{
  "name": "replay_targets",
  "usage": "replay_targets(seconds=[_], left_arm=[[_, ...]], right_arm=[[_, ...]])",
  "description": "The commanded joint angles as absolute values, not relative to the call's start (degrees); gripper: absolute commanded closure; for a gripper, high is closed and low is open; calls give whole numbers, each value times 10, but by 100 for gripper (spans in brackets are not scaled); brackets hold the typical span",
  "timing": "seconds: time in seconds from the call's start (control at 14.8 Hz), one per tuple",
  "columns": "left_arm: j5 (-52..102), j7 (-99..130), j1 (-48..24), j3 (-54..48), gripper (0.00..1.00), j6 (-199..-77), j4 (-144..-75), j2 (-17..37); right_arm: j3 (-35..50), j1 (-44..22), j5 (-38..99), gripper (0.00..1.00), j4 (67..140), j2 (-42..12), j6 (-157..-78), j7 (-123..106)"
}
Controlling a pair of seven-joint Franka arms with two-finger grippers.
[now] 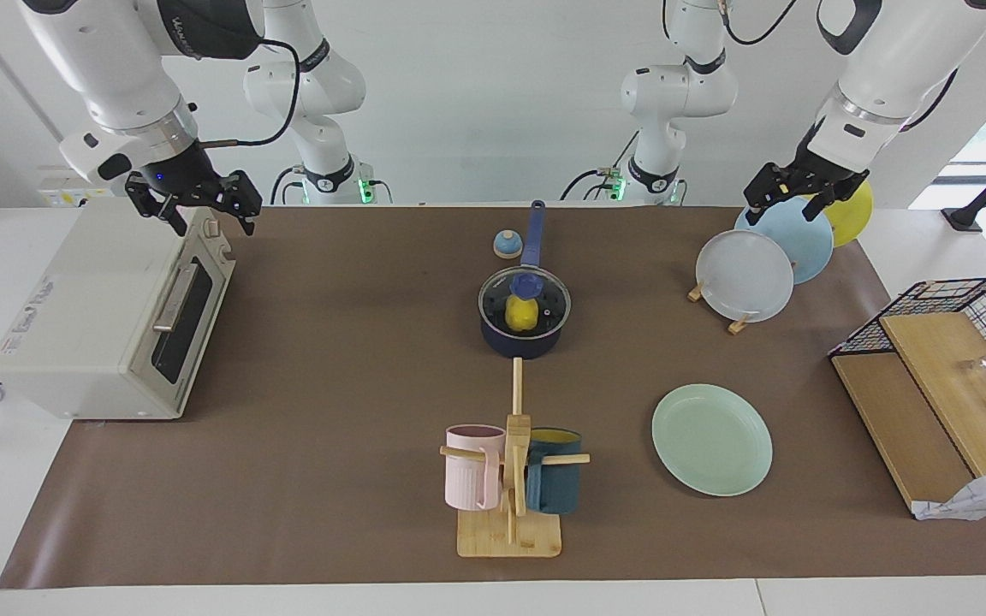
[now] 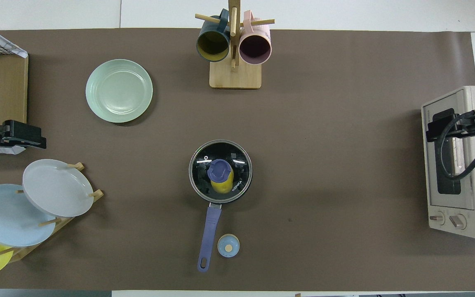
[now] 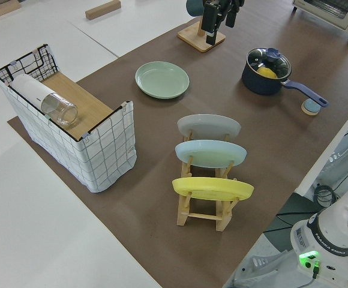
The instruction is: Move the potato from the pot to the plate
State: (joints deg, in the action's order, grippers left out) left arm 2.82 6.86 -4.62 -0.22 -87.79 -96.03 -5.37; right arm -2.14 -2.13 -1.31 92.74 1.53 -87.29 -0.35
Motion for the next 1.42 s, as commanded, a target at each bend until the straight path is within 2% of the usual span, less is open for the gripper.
replay_targets(seconds=[0.0,0.61,0.74,0.95,1.35], left_arm=[[38,75,-41,-5,0,-886,-969,-60],[39,75,-41,-5,0,-886,-967,-59],[46,76,-40,-4,0,-889,-968,-59],[46,76,-40,-5,0,-890,-969,-59],[46,74,-41,-4,0,-896,-970,-60]], right_arm=[[-16,-11,-11,0,931,21,-866,-13],[-11,-21,-4,0,929,19,-871,-15],[-10,-36,-3,0,939,20,-916,-26],[-9,-104,-1,0,933,6,-920,2],[-9,-288,-5,0,836,-91,-915,230]])
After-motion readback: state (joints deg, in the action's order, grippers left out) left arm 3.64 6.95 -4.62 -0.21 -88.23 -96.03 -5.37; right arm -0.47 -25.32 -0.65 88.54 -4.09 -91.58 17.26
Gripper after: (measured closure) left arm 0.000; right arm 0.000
